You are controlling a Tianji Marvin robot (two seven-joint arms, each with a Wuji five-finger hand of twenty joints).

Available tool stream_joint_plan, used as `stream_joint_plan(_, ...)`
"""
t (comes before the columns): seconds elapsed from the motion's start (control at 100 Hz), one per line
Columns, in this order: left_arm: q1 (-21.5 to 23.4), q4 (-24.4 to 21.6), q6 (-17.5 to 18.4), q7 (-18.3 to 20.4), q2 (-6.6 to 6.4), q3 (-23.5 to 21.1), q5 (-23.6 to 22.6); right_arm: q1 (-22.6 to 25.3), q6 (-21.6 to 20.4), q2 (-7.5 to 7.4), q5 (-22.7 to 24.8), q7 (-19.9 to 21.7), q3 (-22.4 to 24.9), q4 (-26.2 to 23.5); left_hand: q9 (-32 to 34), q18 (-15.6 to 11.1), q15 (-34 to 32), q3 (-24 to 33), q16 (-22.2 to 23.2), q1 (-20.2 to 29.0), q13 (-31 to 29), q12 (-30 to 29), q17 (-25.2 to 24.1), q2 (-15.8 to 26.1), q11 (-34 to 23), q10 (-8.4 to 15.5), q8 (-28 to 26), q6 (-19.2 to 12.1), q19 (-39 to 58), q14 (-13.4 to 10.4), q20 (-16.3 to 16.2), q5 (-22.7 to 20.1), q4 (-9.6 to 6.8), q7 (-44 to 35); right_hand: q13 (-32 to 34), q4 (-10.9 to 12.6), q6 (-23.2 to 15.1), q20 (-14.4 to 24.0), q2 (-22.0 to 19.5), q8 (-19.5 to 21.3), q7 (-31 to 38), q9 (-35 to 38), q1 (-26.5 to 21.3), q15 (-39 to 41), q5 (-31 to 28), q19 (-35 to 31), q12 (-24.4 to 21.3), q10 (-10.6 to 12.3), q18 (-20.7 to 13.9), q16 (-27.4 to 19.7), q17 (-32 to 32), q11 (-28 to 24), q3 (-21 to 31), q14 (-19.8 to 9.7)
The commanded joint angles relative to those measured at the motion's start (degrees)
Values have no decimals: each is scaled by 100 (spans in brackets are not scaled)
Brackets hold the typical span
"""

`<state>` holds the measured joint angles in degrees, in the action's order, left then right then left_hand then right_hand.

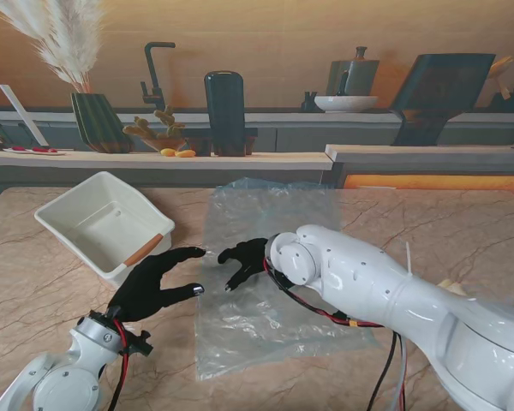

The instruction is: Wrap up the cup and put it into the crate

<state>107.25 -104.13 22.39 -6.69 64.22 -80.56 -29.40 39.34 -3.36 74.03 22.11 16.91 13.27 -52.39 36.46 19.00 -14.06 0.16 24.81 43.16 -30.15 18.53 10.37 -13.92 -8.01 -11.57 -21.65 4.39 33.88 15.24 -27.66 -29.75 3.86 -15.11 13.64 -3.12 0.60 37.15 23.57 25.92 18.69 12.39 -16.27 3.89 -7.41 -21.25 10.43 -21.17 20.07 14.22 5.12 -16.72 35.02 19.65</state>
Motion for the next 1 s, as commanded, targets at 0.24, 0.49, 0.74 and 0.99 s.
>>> stream_joint_plan(0.24, 17, 20, 52, 104, 5, 2, 74, 241, 149, -206, 166, -144, 224, -395, 84, 69, -2, -111, 93, 47, -49, 120, -37, 189, 5, 0, -85, -177, 72, 69, -53, -83, -157, 122, 141, 174, -96, -25, -145, -8, 142, 108, 47, 217, -133, -53, 72, 300, 15, 69, 3, -181, -122, -347)
stream_joint_plan(0.49, -9, 47, 36, 133, 2, 14, 99, 383, 557, -314, 196, -210, 531, -667, 81, 69, 2, -102, 93, 56, -42, 120, -36, 188, 9, 1, -87, -176, 64, 67, -57, -85, -158, 126, 117, 182, -86, -36, -152, -17, 152, 103, -1, 216, -152, -46, 74, 287, 38, 63, -15, -184, -141, -330)
stream_joint_plan(0.74, -10, 52, 32, 120, 4, 16, 91, 555, 528, -458, 379, -351, 821, -939, 91, 69, -4, -102, 97, 61, -53, 122, -29, 188, 7, -2, -89, -176, 68, 64, -64, -92, -157, 127, 133, 187, -83, -39, -141, -20, 175, 140, -11, 224, -211, -50, 83, 298, 20, 62, -20, -207, -150, -349)
stream_joint_plan(0.99, -6, 59, 46, 112, 3, 5, 64, 1028, 391, -761, 785, -477, 1472, -1629, 91, 57, -6, -102, 98, 63, -53, 123, -26, 184, 6, 0, -91, -177, 70, 70, -66, -91, -157, 123, 153, 190, -96, -38, -153, -23, 197, 178, -21, 231, -278, -66, 91, 317, -13, 62, 7, -226, -150, -379)
